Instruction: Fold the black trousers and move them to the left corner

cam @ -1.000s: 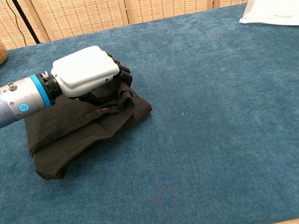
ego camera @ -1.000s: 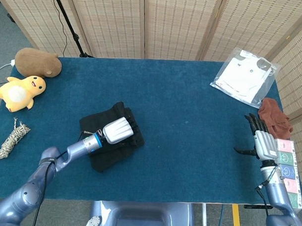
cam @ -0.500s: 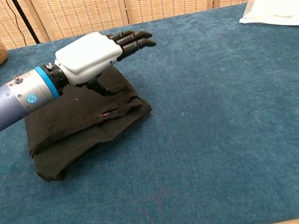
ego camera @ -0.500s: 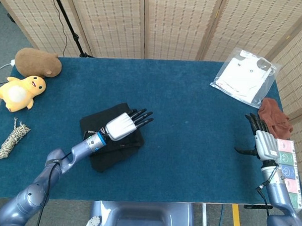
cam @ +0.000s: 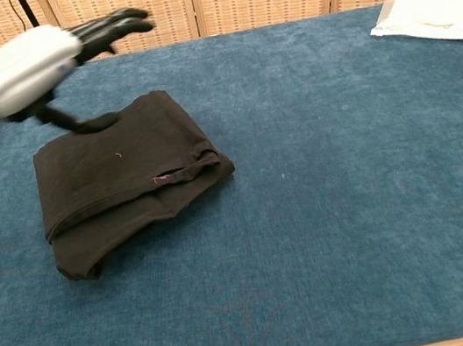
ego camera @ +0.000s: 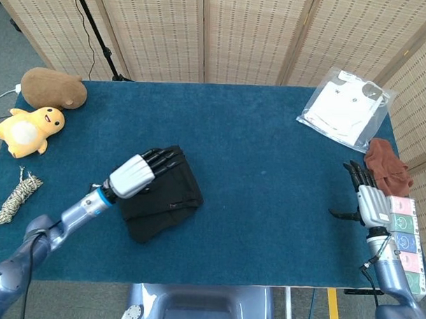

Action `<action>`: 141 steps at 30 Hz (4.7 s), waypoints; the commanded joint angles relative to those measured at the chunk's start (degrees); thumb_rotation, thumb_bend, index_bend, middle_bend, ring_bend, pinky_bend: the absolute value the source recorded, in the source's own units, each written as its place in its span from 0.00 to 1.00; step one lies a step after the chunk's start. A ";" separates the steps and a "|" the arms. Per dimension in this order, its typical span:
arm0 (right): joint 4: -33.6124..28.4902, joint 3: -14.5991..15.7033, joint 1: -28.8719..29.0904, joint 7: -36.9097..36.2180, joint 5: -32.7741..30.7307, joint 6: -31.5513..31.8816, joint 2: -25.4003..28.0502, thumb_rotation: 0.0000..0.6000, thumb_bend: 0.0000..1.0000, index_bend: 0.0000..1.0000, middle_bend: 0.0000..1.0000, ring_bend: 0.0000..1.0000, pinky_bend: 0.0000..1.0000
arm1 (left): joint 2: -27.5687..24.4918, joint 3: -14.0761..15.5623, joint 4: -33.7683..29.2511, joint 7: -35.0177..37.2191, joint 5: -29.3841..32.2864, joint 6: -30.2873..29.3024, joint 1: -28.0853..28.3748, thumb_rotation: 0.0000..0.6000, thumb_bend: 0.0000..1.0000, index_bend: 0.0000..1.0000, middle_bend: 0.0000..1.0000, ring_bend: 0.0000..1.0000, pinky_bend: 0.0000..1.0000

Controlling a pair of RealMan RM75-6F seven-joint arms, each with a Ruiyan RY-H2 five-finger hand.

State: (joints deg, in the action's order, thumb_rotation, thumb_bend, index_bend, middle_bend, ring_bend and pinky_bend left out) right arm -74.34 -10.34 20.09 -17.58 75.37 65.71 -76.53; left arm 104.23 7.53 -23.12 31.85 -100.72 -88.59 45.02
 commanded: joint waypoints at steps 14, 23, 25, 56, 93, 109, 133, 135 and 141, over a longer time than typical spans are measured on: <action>-0.17 0.43 0.39 0.98 0.12 -0.66 -0.60 1.00 0.00 0.00 0.00 0.00 0.01 | -3.74 6.88 7.99 6.92 -2.88 -3.21 -14.74 1.00 0.31 0.47 0.37 0.29 0.30; 0.05 0.20 0.29 0.53 -0.23 -0.67 -0.37 1.00 0.00 0.00 0.00 0.00 0.01 | -1.56 8.44 10.96 6.98 -4.29 3.61 -13.00 1.00 0.31 0.42 0.32 0.24 0.30; 0.12 0.19 0.33 0.38 -0.20 -0.72 -0.37 1.00 0.00 0.00 0.00 0.00 0.01 | -1.22 8.79 10.95 6.86 -4.60 5.36 -12.39 1.00 0.31 0.39 0.27 0.21 0.30; -0.83 0.23 0.14 -0.52 0.02 -0.62 0.33 1.00 0.00 0.00 0.00 0.00 0.01 | -0.87 9.04 8.98 2.61 -5.21 7.02 -10.75 1.00 0.27 0.13 0.00 0.00 0.07; -1.86 0.56 -0.04 -0.68 0.95 0.15 0.93 1.00 0.00 0.00 0.00 0.00 0.01 | 5.91 6.15 12.83 -4.69 -2.75 9.23 -9.08 1.00 0.67 0.55 0.36 0.36 0.32; -2.22 0.68 -0.04 -0.91 1.17 0.23 1.09 1.00 0.00 0.00 0.00 0.00 0.01 | 4.65 2.19 13.35 -3.87 0.36 6.25 -2.83 1.00 0.87 0.79 0.60 0.56 0.47; -2.07 1.83 0.75 1.62 1.45 -1.27 -0.49 1.00 0.00 0.00 0.00 0.00 0.01 | -16.90 8.96 -1.25 -3.74 -4.27 -12.22 -18.68 1.00 0.88 0.80 0.61 0.57 0.48; -1.96 1.95 0.88 1.94 1.43 -1.51 -0.74 1.00 0.00 0.00 0.00 0.00 0.01 | -17.86 9.61 -1.26 -4.01 -4.48 -12.38 -20.53 1.00 0.88 0.80 0.61 0.57 0.48; -1.84 2.29 1.13 2.60 1.65 -1.86 -1.26 1.00 0.00 0.00 0.00 0.00 0.01 | -18.96 10.71 -0.29 -3.85 -5.01 -13.24 -24.88 1.00 0.88 0.80 0.61 0.56 0.48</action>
State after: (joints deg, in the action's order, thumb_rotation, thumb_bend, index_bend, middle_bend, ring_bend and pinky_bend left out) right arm -76.18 -8.05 21.22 -14.97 77.02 63.85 -77.78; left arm 85.60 17.81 -23.87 27.99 -105.42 -101.31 21.04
